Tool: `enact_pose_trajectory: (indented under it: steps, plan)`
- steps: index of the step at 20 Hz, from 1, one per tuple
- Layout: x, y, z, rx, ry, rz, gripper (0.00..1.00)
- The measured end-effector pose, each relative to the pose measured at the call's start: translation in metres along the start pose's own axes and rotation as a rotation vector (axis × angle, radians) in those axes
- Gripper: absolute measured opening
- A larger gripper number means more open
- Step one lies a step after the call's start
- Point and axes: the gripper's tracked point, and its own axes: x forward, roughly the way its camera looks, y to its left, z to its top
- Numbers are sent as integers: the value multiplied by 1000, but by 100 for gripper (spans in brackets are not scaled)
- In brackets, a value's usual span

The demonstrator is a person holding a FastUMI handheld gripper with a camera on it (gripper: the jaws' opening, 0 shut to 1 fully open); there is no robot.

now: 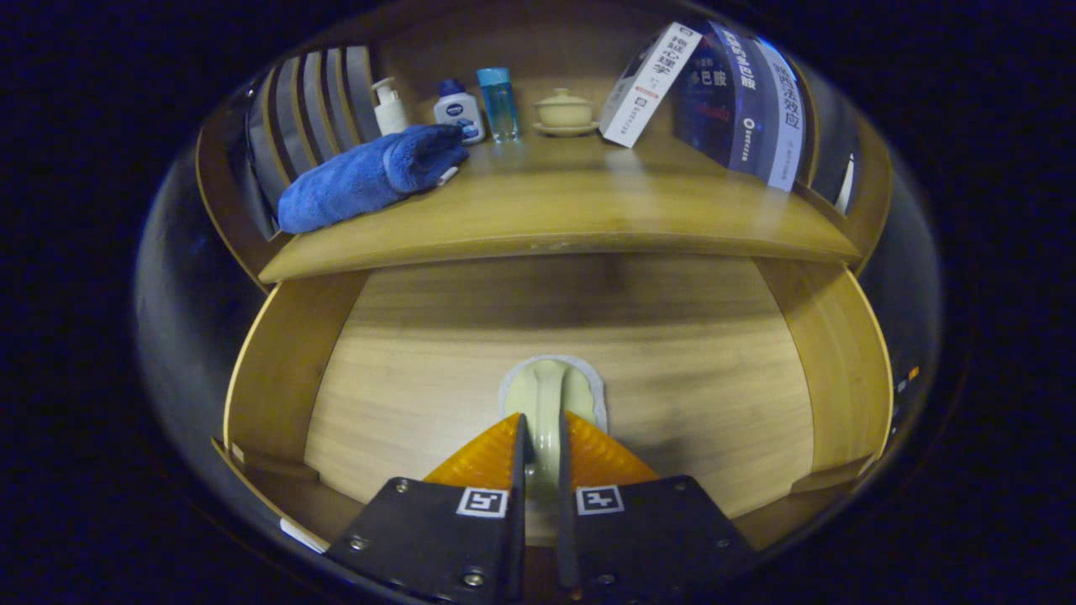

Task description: Pull open the drawer, take out the items inside it, and place them on the countertop above the cabinet.

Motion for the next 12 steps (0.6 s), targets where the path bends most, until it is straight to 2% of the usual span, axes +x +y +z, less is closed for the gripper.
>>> enact_pose_trajectory:
  steps: [6,12]
  plan:
    - [-14,-2,18,55,-68,26,16]
    - [-52,9,47,44,-212,80,15]
